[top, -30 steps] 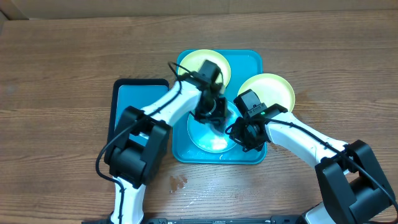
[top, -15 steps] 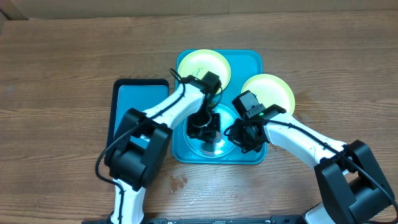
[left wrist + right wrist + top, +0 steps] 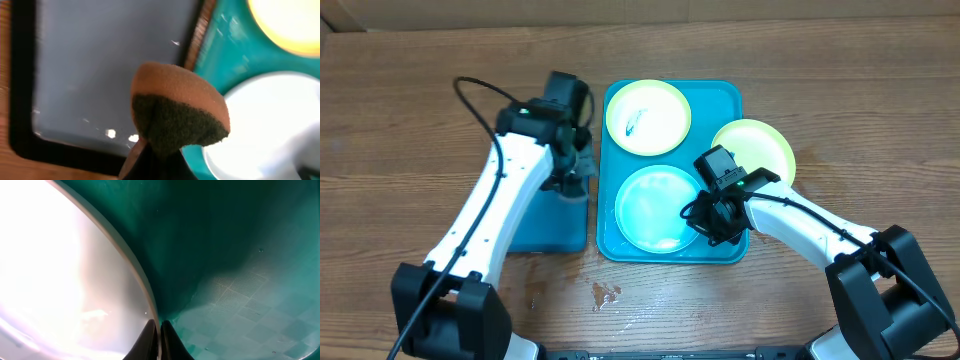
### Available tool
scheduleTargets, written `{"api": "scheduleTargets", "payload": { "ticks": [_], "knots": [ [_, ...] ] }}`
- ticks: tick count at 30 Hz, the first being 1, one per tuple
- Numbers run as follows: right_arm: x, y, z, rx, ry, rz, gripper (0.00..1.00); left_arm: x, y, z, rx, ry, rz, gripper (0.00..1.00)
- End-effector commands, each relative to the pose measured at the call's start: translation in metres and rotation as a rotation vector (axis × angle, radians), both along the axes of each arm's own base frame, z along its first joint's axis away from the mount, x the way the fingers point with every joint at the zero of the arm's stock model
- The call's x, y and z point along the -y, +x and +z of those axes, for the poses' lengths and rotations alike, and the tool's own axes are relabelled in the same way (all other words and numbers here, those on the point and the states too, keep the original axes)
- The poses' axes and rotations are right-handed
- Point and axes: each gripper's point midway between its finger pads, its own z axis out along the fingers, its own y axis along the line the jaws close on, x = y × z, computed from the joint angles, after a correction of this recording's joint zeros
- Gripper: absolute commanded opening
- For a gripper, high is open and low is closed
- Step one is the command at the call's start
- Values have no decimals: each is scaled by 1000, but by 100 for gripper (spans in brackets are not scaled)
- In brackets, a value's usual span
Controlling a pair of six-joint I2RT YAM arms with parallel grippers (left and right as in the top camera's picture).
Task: Clean dirty plates on tray and stack at the side
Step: 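Return the sponge to the water tray with the left gripper, then lift the front plate with the right gripper and carry it right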
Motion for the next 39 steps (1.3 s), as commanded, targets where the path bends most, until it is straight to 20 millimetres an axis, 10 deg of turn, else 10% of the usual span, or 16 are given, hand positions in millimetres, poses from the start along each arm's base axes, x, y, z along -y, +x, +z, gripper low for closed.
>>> {"api": "scheduleTargets", "payload": {
  "ticks": [1,7,14,16,17,24,30,39],
  "knots": [
    [7,4,-3,17,-29,-7,4,-30,-4,-40,-75,105,12,4],
    [8,3,-3,13,-32,-6,4,-43,-5,-78,-143,63,68,4],
    [8,3,-3,14,-32,-6,4,-48,1,-54,-89,3,96,4],
    [8,3,-3,14,-32,-6,4,-51,1,-47,-72,4,75,52],
    [8,3,-3,14,-32,-6,4,-53,-1,-45,-73,8,56,61],
    [7,4,-3,21,-30,8,4,-60,-14,-35,-105,-1,64,44],
    [-6,26,14,133,-7,187,4,-77,-13,26,28,-34,122,47],
    [-35,77,121,333,-36,375,4,-66,-22,138,355,-132,59,81]
  ]
}}
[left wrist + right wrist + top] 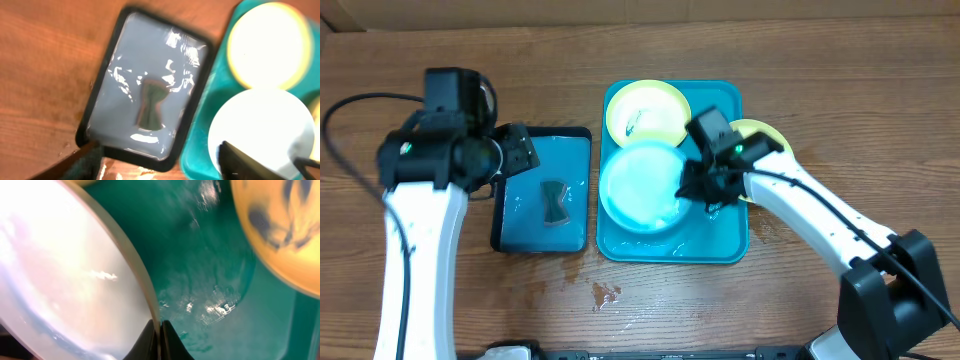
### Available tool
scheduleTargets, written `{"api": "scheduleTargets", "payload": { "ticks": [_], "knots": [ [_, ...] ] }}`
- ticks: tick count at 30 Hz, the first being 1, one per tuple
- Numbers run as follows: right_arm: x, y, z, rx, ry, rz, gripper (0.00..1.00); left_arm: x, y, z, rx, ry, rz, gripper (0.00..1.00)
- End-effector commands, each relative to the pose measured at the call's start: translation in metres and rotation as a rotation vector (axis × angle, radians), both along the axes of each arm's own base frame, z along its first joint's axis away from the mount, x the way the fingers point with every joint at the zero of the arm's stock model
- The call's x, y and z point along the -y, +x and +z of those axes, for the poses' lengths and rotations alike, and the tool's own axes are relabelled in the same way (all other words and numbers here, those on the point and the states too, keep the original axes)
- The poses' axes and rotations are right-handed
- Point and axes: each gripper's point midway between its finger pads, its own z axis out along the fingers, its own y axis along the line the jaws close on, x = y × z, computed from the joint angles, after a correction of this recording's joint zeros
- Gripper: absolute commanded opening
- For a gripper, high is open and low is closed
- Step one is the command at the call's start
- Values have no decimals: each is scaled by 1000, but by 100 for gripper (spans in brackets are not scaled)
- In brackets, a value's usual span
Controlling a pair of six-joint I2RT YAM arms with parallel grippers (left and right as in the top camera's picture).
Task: Clean dirty plates on tray and stack at the side
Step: 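Lift the front plate with the right gripper and carry it right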
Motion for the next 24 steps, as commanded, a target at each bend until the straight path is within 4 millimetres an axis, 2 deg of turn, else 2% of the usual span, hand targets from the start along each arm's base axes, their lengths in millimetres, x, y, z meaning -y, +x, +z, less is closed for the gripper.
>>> {"api": "scheduleTargets", "payload": {
  "ticks": [1,3,7,11,16,19,24],
  "knots": [
    [-18,30,55,188,-15,109,4,9,-9,37,116,-23,-48,85],
    [-30,38,77,269,-22,144,4,9,-15,47,151,-21,-49,93],
    [-61,47,98,417,-31,184,4,9,-22,57,187,-19,-49,96],
    [-96,49,98,532,-64,221,4,9,-23,58,191,-19,-49,98],
    [-131,50,91,668,-161,271,4,9,-24,55,176,-18,-49,100],
    [-139,46,102,770,-232,250,4,9,-24,55,175,-18,-49,100],
    [-140,38,121,891,-341,200,4,8,-24,55,176,-15,-47,100]
  ]
}}
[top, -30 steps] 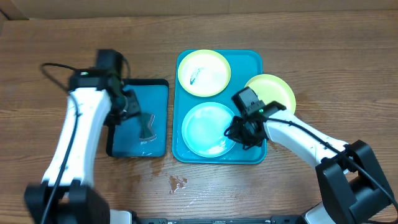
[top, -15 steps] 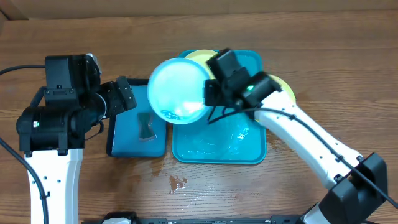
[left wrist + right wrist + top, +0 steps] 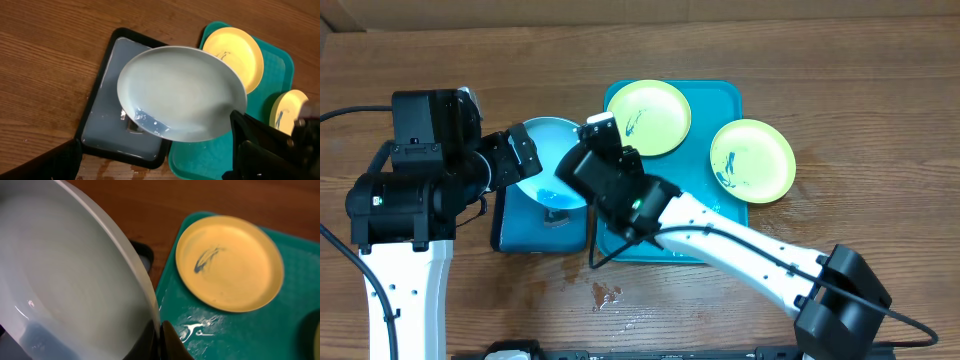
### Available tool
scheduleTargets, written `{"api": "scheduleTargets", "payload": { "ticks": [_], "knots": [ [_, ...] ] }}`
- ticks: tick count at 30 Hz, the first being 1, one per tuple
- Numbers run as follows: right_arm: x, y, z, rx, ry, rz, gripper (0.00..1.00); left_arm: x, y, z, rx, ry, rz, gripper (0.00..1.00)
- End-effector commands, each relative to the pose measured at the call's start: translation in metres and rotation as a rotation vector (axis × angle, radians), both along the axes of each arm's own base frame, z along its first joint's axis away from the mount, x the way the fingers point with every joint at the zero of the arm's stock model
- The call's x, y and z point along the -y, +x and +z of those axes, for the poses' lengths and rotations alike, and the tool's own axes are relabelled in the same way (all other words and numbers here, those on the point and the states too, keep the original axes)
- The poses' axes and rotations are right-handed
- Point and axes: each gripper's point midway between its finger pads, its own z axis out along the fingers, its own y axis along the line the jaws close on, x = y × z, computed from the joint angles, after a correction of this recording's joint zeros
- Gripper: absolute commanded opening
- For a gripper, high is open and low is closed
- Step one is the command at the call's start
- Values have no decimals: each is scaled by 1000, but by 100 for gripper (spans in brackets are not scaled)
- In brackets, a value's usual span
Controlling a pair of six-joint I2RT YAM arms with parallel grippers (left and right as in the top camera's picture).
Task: Clean dirty plates on tray and stack at the side
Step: 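Lift the front plate with the right gripper and carry it right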
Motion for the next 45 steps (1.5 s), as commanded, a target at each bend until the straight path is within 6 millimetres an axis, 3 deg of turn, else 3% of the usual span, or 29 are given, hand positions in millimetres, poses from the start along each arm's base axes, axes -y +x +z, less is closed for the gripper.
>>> {"api": "scheduleTargets", "payload": {
  "ticks": [1,7,16,45],
  "knots": [
    [12,5,37,178,-58,-102,4,1,-1,6,20,9,-16,100],
    [3,-11,44,237,-121,-74,4,1,1,7,26,10,-15,100],
    [15,-19,68,384,-205,-167,4,1,1,7,27,8,-15,100],
    [12,-27,79,445,-240,-174,4,1,0,7,22,8,-16,100]
  ]
}}
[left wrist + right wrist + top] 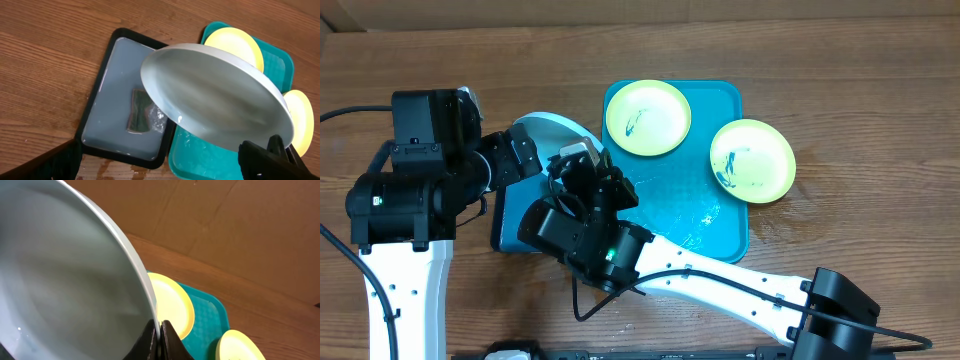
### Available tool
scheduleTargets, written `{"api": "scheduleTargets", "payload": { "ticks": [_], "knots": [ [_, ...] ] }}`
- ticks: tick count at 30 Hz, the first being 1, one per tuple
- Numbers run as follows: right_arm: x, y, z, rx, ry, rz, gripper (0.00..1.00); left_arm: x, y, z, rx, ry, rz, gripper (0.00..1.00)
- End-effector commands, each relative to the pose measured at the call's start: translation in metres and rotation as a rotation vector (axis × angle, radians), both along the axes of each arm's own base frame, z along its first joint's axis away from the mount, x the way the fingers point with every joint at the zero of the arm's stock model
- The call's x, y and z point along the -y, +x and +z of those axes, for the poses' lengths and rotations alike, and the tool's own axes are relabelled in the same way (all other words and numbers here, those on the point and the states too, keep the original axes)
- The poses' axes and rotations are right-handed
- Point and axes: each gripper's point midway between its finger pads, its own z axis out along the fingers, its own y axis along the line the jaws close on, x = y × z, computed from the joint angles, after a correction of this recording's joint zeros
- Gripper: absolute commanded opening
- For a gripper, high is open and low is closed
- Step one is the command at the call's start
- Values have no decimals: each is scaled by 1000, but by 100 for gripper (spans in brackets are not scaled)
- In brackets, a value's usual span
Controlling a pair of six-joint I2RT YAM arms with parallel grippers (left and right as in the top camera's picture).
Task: Clean dirty plates on tray and stack at the side
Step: 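Lift the front plate with the right gripper and carry it right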
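My right gripper [160,339] is shut on the rim of a white plate [65,280], holding it steeply tilted above the black water basin [107,85]. The same plate [552,130] shows edge-on in the overhead view. A brown-green sponge [142,117] lies in the basin's water. My left gripper [157,161] hangs open and high over the basin's near edge, holding nothing. A yellow plate [648,117] with a blue smear sits at the back of the teal tray [715,215]. A second smeared yellow plate [752,160] overhangs the tray's right edge.
My right arm [720,275] reaches across the table's front from the lower right, covering the tray's near-left part. Water drops [605,293] wet the wooden table [860,80] in front of the tray. Brown cardboard [240,225] stands behind the table.
The white plate, which hung over the basin at a shallow tilt, now stands much steeper and higher, uncovering the sponge. My right wrist has swung up and left. The left arm is unmoved.
My left gripper held the sponge by the basin while the right pinched the white plate's rim in the tray. Then the sponge lay in the basin, the left gripper was open and raised, and the plate was lifted. It then hung over the basin, now steeply tilted.
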Motion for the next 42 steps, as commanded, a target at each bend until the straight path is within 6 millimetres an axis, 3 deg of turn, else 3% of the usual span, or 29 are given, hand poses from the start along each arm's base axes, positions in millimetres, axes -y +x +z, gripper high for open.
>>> {"api": "scheduleTargets", "payload": {
  "ticks": [1,11,13,16,18,20,23,26,30,32,35,38,40,42],
  "knots": [
    [2,-1,21,43,35,-19,4,1,-1,6,21,7,-16,100],
    [5,3,20,39,46,-28,4,1,-1,6,21,7,-16,100],
    [10,10,11,1,91,-43,4,1,-1,6,21,7,-16,100],
    [15,28,-34,-268,304,-37,4,1,-1,6,21,7,-16,100],
    [8,33,-59,-501,475,15,4,1,-1,6,21,7,-16,100],
    [-1,33,-64,-712,634,116,4,1,-1,6,21,7,-16,100],
    [14,45,-50,-866,823,177,4,1,-1,6,21,7,-16,100],
    [65,69,-26,-886,962,124,4,1,-1,6,21,7,-16,100],
    [160,93,-2,-803,1061,-60,4,1,-1,6,21,7,-16,100],
    [219,97,2,-761,1106,-200,4,1,-1,6,21,7,-16,100],
    [311,89,-14,-731,1142,-480,4,1,-1,6,21,7,-16,100],
    [398,63,-45,-711,1113,-804,4,1,-1,6,21,7,-16,100],
    [445,39,-68,-713,1081,-994,4,1,-1,6,21,7,-16,100],
    [475,14,-93,-739,1068,-1131,4,1,-1,6,21,7,-16,100]
  ]
}}
